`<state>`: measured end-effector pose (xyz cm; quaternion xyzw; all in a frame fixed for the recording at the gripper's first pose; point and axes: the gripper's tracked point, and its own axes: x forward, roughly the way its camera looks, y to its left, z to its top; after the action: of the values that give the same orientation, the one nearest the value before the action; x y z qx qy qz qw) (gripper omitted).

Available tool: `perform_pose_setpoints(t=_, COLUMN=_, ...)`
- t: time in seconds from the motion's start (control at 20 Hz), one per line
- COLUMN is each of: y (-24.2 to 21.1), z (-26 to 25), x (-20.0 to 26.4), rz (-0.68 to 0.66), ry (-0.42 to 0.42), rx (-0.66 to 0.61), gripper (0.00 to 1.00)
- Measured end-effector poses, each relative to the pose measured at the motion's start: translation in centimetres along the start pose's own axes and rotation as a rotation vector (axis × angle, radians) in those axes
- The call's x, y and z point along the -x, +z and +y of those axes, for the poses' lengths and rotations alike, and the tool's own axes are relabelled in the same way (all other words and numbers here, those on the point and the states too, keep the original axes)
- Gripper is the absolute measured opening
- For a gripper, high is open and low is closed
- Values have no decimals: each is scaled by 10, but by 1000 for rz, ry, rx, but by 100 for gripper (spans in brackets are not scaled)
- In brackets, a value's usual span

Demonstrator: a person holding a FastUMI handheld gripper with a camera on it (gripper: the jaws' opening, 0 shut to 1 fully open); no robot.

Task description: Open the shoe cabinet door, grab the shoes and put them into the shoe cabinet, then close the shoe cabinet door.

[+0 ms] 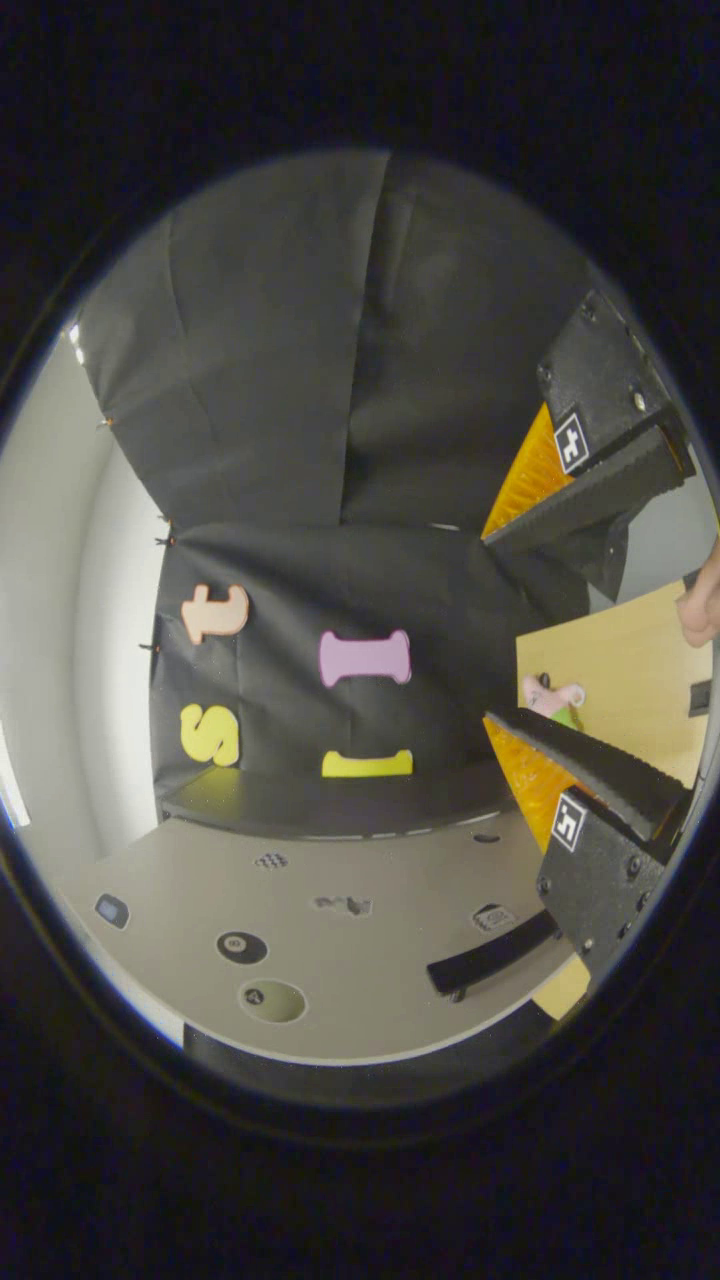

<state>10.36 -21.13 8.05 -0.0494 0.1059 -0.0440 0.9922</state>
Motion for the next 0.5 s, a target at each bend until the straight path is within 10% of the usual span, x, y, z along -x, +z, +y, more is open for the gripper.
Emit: perform_pose_setpoints(t=0.5, y=-6, z=128, x=21, rz=-27, ry=198, rx=85, gripper=89)
